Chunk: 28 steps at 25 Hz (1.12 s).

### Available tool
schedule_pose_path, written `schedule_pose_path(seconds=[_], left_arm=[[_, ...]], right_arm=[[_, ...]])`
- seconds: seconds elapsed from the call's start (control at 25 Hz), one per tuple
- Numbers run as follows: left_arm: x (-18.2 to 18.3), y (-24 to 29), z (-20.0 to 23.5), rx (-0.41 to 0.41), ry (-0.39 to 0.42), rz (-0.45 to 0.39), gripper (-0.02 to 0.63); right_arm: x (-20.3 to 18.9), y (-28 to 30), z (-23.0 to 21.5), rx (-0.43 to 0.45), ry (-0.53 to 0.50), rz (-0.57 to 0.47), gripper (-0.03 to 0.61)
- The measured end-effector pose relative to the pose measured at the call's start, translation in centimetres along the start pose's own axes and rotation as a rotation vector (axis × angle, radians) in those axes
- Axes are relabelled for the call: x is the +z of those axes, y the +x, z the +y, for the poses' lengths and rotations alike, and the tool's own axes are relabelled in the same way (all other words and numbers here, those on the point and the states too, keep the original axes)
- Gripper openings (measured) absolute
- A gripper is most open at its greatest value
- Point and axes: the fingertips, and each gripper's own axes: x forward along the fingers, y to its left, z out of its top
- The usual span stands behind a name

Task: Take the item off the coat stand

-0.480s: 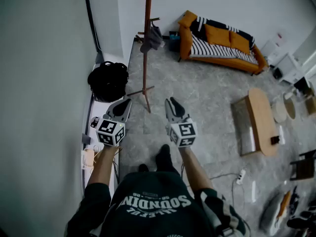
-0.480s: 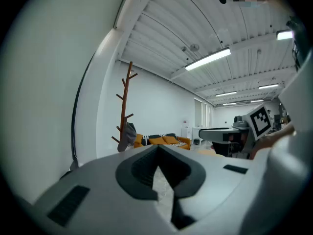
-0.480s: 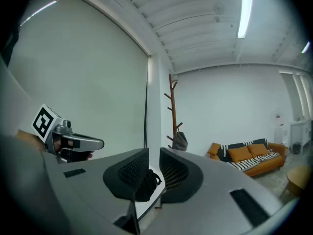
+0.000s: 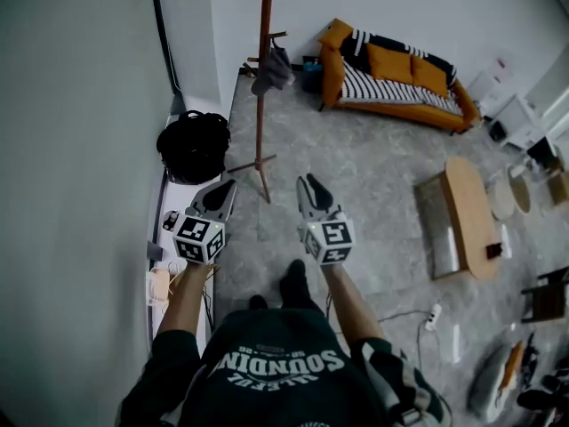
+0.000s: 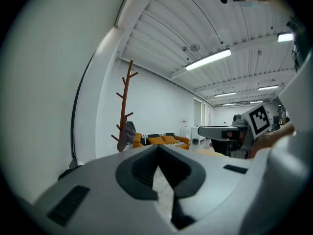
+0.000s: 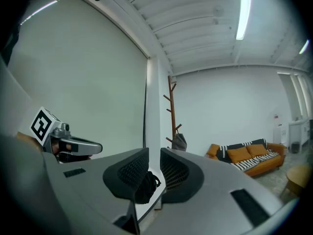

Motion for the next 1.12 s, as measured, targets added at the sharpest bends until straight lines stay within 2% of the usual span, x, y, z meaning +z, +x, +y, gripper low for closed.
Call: schedule_pose_path(seconds=[0.8, 1.12], left_arm=[[-0.2, 1.9, 0.4, -0.038, -0.011, -0.014, 0.000], [0.1, 5.4, 2.6, -0.031, 0.002, 0.020, 0.000]], right_arm=[[0.8, 1.4, -0.1, -0.005, 0.015, -0.026, 0.057], [1.5, 5.9, -1.8, 0.013, 0.031, -0.044, 0.057]])
